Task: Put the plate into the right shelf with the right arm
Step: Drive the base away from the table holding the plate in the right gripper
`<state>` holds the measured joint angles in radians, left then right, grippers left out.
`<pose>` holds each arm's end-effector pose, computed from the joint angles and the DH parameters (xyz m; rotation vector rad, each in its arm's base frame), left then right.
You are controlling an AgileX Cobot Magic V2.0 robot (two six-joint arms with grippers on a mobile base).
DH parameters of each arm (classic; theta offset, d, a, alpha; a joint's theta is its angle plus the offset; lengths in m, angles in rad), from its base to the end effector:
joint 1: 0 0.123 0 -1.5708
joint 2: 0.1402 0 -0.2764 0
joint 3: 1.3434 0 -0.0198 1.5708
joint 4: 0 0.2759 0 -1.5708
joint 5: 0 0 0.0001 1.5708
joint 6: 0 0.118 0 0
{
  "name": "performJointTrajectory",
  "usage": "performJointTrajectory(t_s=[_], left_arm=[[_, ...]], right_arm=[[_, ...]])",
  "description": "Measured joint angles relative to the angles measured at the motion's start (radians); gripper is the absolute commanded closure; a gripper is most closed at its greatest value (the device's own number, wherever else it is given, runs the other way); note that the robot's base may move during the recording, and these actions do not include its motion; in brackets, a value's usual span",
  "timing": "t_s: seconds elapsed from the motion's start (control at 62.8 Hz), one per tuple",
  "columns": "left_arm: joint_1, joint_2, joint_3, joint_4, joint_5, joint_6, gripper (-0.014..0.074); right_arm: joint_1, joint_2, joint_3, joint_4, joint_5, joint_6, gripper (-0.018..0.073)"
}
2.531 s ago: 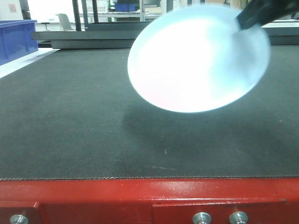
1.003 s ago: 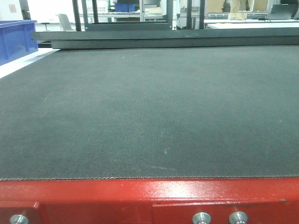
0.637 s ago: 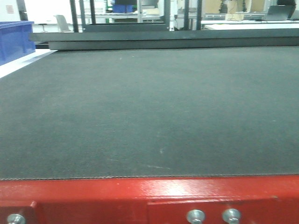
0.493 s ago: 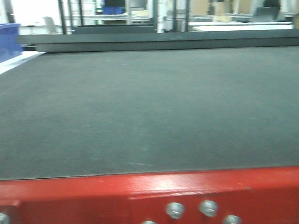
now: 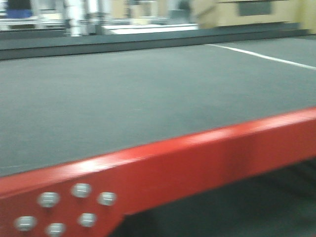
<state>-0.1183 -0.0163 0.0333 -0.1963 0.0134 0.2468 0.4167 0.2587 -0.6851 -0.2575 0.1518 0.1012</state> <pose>0.1165 -0.0142 0.2029 0.1297 1.5084 -0.0563 0.0805 0.0306 0.4253 -0.3068 1.1672 0.2074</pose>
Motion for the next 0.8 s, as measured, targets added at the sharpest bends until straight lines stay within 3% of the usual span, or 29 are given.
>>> performJointTrajectory(t_s=[0.796], left_arm=[[0.0,0.0,0.0,0.0,0.0,0.0,0.0643]], right_arm=[[0.0,0.0,0.0,0.0,0.0,0.0,0.0505]])
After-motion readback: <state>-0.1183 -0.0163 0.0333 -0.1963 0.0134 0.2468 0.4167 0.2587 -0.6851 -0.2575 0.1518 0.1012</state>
